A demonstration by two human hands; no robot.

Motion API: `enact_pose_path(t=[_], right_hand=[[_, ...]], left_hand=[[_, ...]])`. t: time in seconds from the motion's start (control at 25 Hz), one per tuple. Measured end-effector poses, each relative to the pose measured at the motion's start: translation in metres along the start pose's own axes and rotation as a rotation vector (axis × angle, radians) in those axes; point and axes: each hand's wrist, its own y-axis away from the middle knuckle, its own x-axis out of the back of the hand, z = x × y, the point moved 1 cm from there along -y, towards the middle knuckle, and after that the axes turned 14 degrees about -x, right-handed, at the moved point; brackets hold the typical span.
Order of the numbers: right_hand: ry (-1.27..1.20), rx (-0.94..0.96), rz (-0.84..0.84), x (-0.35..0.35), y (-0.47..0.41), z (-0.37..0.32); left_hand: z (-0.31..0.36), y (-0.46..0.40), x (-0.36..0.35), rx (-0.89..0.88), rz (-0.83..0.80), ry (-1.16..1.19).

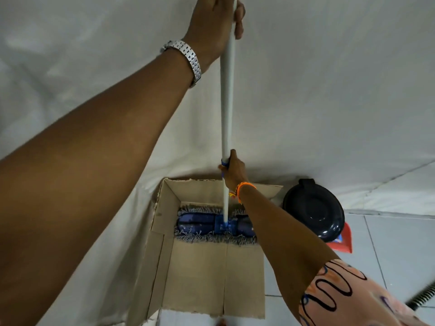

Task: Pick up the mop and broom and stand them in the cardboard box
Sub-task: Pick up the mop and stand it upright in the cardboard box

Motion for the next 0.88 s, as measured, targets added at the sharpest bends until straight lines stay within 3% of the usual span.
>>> enact_pose_path(t=[0.24, 0.48, 0.64, 0.72, 0.88], right_hand=[[0.083, -0.046, -0.104, 0.018, -0.002, -0.010], [0.129, -0.156, -0.141, 0.077, 0.024, 0.006], [0.248, -0.126, -0.070, 0.151, 0.059, 0.041], [0.319, -0.104, -0.039, 0.201, 0.086, 0.072], [0.359, -0.130, 0.031, 0.303, 0.160, 0.181]], left_hand=[[-0.001, -0.020, -0.008, 0.072, 0.100, 0.026], [-0.002, 0.003, -0.007, -0.059, 0.408, -0.305], [0.017, 0.045, -0.025, -0.176, 0.446, -0.737], [0.040, 0.074, -0.055, -0.234, 0.396, -0.882], [0.084, 0.154, -0.180, -0.141, 0.352, -0.734]])
